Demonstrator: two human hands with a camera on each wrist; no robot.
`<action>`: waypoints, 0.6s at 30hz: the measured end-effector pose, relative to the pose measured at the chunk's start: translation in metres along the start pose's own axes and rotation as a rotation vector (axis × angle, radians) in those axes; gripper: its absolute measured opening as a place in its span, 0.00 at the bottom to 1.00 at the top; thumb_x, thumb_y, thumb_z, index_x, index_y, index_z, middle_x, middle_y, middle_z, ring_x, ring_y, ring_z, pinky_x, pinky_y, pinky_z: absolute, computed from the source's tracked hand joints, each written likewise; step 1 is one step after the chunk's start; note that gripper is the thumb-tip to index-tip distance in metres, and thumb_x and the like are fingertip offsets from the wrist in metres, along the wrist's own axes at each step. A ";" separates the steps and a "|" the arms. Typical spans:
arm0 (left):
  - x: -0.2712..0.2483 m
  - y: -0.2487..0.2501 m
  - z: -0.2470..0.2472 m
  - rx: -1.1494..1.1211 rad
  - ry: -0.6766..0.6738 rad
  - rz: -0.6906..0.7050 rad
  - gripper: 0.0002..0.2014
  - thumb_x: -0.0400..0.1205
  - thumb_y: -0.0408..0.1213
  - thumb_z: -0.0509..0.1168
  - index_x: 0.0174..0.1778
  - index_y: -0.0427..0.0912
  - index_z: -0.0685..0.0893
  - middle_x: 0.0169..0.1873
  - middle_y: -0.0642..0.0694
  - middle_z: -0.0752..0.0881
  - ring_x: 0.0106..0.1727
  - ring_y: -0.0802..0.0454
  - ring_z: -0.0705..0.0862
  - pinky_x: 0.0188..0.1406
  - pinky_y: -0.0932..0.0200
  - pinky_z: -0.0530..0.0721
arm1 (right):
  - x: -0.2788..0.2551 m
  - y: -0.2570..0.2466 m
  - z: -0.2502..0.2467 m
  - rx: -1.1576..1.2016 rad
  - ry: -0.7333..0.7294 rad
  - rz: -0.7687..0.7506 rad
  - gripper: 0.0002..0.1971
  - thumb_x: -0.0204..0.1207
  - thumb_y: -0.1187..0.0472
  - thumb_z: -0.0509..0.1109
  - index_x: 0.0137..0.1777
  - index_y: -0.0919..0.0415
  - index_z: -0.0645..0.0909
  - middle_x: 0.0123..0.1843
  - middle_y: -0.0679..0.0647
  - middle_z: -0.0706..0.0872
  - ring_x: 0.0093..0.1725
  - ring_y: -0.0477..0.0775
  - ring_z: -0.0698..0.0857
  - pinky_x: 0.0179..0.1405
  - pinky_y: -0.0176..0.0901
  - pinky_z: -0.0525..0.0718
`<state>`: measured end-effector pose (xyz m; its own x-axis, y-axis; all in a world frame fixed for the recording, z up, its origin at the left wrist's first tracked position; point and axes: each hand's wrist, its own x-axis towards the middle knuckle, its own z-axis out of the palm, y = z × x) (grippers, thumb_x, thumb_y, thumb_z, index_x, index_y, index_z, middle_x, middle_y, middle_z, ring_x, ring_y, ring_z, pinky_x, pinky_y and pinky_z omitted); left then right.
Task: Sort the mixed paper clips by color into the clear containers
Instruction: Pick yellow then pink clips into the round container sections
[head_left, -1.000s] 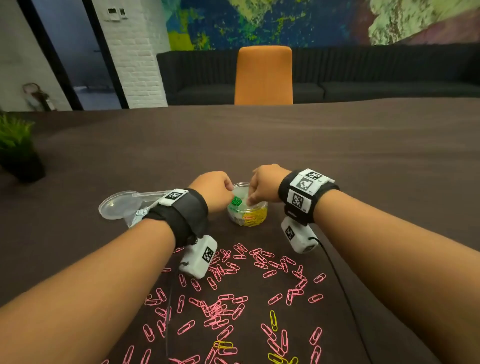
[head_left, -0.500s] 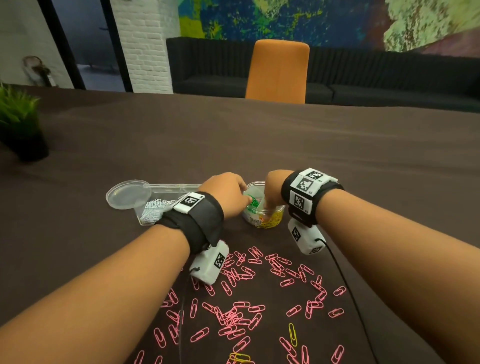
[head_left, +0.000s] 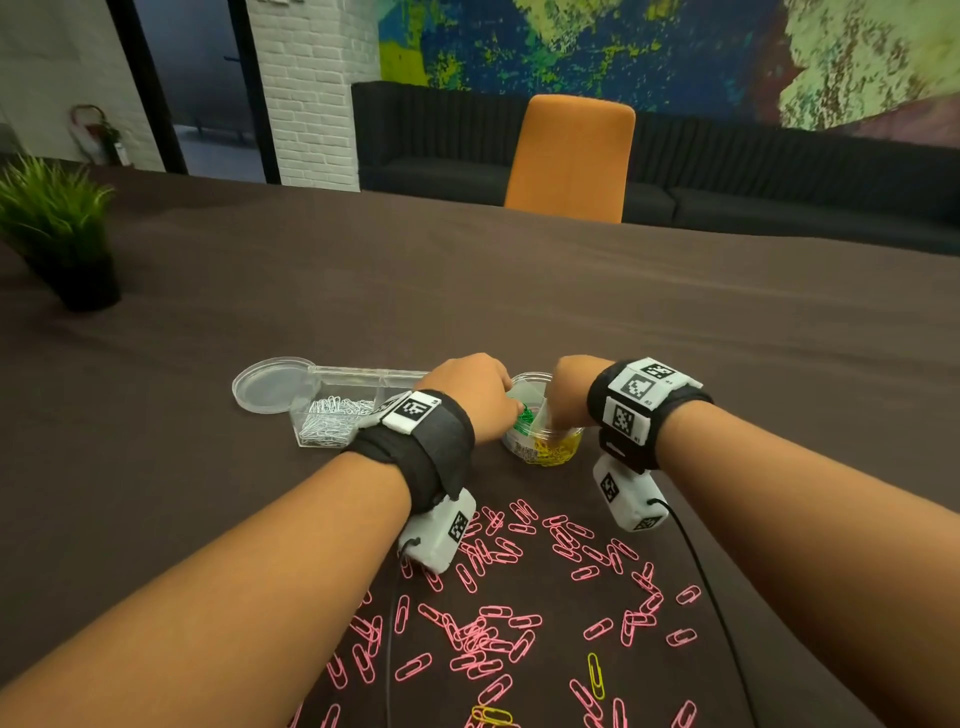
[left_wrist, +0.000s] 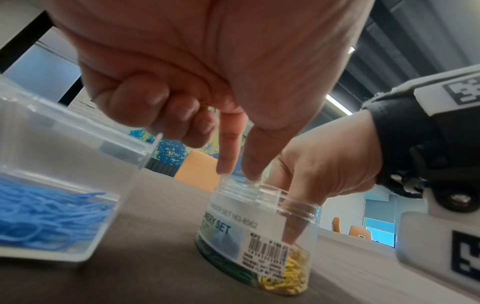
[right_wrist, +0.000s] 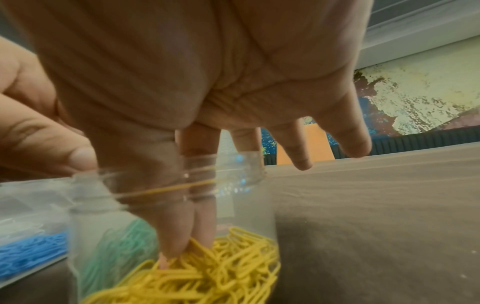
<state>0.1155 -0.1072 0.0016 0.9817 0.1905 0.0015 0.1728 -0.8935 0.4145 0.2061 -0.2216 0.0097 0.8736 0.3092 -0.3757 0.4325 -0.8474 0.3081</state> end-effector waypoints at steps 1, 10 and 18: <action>0.000 0.000 0.000 0.002 0.002 0.001 0.18 0.81 0.51 0.68 0.66 0.55 0.84 0.64 0.53 0.86 0.64 0.48 0.83 0.59 0.56 0.80 | 0.000 0.001 0.000 0.000 0.012 -0.007 0.19 0.75 0.45 0.74 0.57 0.60 0.83 0.43 0.53 0.83 0.44 0.54 0.83 0.45 0.44 0.84; 0.002 0.000 0.001 0.014 -0.008 0.003 0.18 0.81 0.53 0.67 0.66 0.55 0.84 0.62 0.53 0.86 0.62 0.48 0.84 0.61 0.54 0.82 | 0.000 0.004 0.002 0.027 0.034 -0.035 0.23 0.71 0.41 0.76 0.51 0.61 0.82 0.43 0.53 0.83 0.44 0.54 0.83 0.48 0.45 0.85; 0.001 0.003 0.002 0.012 -0.023 -0.003 0.17 0.81 0.50 0.67 0.66 0.54 0.83 0.61 0.51 0.87 0.61 0.47 0.84 0.62 0.51 0.83 | -0.003 0.001 0.002 0.055 0.044 -0.028 0.17 0.74 0.48 0.75 0.52 0.61 0.83 0.38 0.52 0.81 0.43 0.54 0.83 0.50 0.45 0.86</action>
<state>0.1170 -0.1100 0.0012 0.9828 0.1837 -0.0202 0.1761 -0.8978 0.4037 0.2036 -0.2240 0.0087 0.8706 0.3510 -0.3446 0.4453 -0.8601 0.2489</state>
